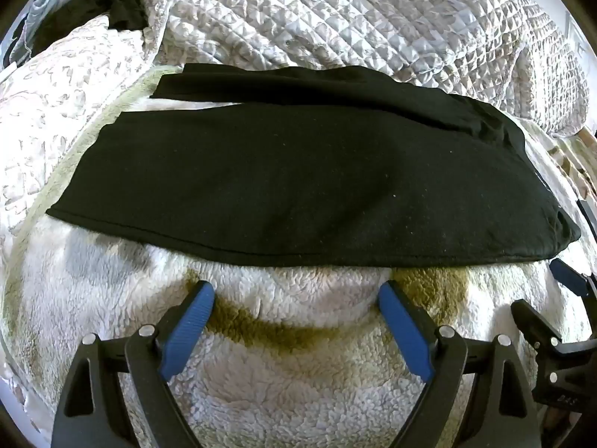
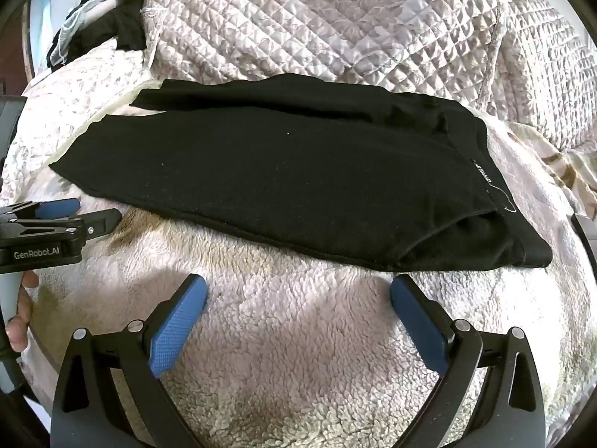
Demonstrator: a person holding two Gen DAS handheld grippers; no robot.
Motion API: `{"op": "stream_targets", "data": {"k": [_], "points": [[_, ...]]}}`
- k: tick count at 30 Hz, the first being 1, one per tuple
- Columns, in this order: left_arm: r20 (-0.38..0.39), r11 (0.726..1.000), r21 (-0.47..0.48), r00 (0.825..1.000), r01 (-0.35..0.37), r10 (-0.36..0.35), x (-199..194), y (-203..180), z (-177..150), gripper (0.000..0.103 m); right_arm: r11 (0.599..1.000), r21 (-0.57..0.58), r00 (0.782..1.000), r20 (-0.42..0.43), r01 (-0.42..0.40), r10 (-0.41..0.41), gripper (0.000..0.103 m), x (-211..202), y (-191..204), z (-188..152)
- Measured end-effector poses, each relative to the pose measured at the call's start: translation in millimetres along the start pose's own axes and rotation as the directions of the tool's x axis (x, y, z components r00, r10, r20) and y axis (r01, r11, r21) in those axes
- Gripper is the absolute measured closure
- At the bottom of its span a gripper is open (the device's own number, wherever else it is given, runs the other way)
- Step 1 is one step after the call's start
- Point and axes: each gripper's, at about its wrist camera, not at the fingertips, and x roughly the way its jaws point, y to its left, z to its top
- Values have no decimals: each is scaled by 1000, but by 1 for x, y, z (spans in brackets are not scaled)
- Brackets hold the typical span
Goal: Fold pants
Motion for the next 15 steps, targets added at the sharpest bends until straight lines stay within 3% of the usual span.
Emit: {"op": "stream_targets", "data": {"k": [15], "points": [[-2, 1000, 3, 1000, -2, 2, 1, -2, 2, 11, 1000, -1, 1000, 2, 1, -1, 4, 0, 0, 0]]}}
